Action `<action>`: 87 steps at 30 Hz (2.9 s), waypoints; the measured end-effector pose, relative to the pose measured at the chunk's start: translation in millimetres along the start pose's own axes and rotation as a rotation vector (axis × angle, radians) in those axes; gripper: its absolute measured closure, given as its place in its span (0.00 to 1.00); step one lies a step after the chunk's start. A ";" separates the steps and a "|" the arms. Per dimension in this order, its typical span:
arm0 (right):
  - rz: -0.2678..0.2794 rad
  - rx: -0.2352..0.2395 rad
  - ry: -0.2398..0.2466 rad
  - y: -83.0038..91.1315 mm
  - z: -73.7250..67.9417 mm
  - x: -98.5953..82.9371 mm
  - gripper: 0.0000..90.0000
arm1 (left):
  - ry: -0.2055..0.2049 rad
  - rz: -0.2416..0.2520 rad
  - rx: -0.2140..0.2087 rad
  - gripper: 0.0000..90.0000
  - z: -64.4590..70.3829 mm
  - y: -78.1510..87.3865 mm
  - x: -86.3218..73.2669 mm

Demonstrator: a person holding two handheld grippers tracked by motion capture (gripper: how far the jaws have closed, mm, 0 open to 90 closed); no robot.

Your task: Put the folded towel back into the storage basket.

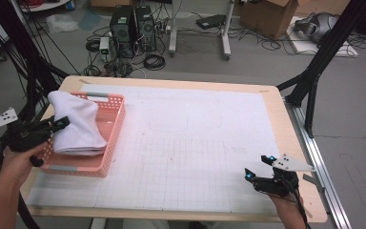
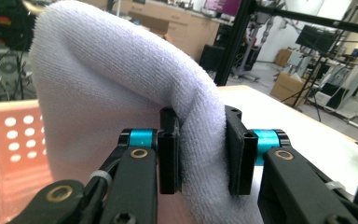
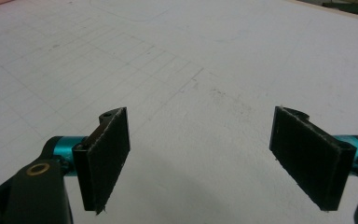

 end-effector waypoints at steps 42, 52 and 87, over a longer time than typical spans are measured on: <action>0.002 0.008 0.001 -0.6 -1.2 1.0 0.21 | 0.163 -0.277 0.358 0.81 -5.9 -26.2 -8.9; -0.003 0.008 -0.001 -1.0 -1.5 0.3 0.21 | 0.131 -0.138 0.122 0.82 9.7 -32.7 8.4; -0.001 0.014 0.006 -1.8 -3.1 0.9 0.21 | 0.100 -0.475 0.550 0.48 -18.9 -70.4 -35.5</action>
Point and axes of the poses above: each handheld gripper's, and its own axes: y roughly backward along the jaws, x roughly out of its top, z roughly to its right, the point moved 4 cm from there along -y, roughly forward along the jaws, and after that the axes turned 6 degrees about y, right-handed, at the moved point
